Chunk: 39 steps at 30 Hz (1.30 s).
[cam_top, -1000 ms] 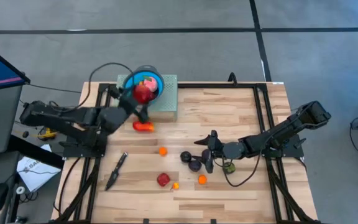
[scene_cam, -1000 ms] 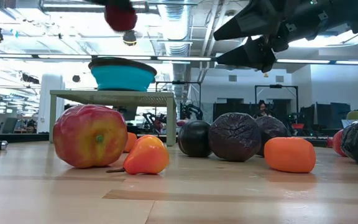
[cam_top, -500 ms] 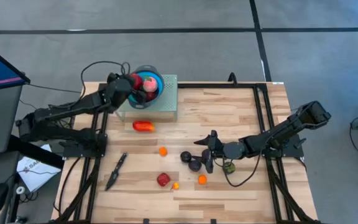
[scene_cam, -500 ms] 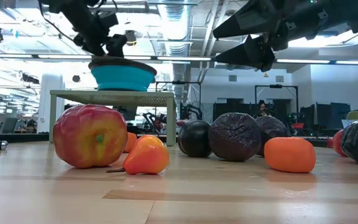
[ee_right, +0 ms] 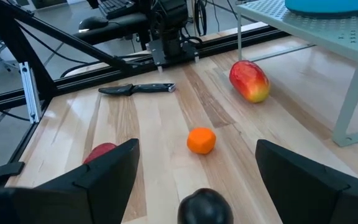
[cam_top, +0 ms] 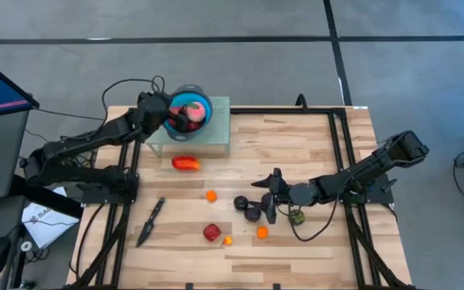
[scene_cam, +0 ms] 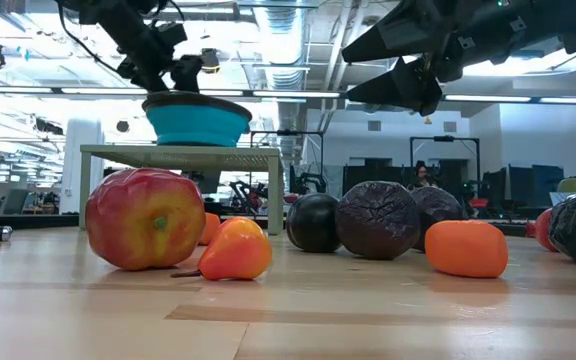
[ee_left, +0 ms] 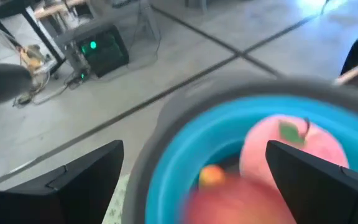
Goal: Pick & Place Fruit
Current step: Put the left red pomegranate into the blue strainer bowl on the shelf, then put the right violet plum into the blue strainer bowl on the shelf
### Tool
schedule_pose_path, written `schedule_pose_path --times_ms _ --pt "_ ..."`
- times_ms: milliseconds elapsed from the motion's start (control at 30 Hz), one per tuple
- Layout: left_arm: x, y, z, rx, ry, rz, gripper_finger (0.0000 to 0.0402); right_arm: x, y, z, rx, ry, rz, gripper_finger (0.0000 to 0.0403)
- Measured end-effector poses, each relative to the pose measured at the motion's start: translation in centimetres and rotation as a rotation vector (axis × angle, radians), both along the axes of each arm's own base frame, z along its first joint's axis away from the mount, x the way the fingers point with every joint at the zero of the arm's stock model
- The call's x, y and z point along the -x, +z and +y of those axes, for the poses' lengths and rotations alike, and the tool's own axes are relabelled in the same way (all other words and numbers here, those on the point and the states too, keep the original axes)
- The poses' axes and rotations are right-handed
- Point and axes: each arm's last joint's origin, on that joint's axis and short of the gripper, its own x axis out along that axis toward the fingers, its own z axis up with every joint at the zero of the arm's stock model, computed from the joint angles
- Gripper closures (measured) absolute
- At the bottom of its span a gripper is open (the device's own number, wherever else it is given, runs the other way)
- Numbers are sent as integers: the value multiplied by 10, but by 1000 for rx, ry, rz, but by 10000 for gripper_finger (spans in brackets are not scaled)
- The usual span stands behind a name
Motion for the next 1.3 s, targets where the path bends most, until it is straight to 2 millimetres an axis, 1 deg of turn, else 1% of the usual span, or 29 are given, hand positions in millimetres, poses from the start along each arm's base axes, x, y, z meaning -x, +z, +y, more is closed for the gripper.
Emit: schedule_pose_path --times_ms 100,200,267,333,400,467,533,633,767,833,867,967,1033,1100,1300 --pt "0 8 -10 -28 -43 -51 14 1 -2 0 -3 -4 22 88" --pt "3 21 -27 -61 -112 -118 14 4 -6 -5 -5 -24 99 88" --pt "6 29 -42 -73 -180 -158 14 10 2 -8 -6 -36 157 88" --pt "8 35 -59 -74 -284 -199 14 16 11 -10 12 -25 226 88" --pt "7 39 -78 -61 -417 -231 14 25 14 -11 55 39 329 88" --pt "2 38 -98 -36 -554 -232 14 33 15 -10 70 101 397 88" --pt "-4 33 -120 -14 -667 -217 17 41 12 -8 84 139 468 88" --pt "-15 14 -153 28 -753 -178 25 52 -3 -2 113 151 539 88" --pt "-27 -17 -195 41 -803 -159 38 57 -21 2 92 170 485 88" --pt "-31 -32 -211 55 -819 -160 44 59 -27 1 89 168 485 88" --pt "-34 -39 -218 65 -824 -162 46 58 -28 -1 84 160 474 88" --pt "-40 -53 -230 99 -806 -189 52 54 -30 -8 78 124 477 88" --pt "-42 -60 -235 121 -795 -193 55 49 -34 -14 86 107 490 88" --pt "-45 -65 -237 135 -786 -190 57 44 -39 -18 86 138 505 88" --pt "-47 -68 -237 148 -769 -205 60 29 -57 -29 11 236 550 88"
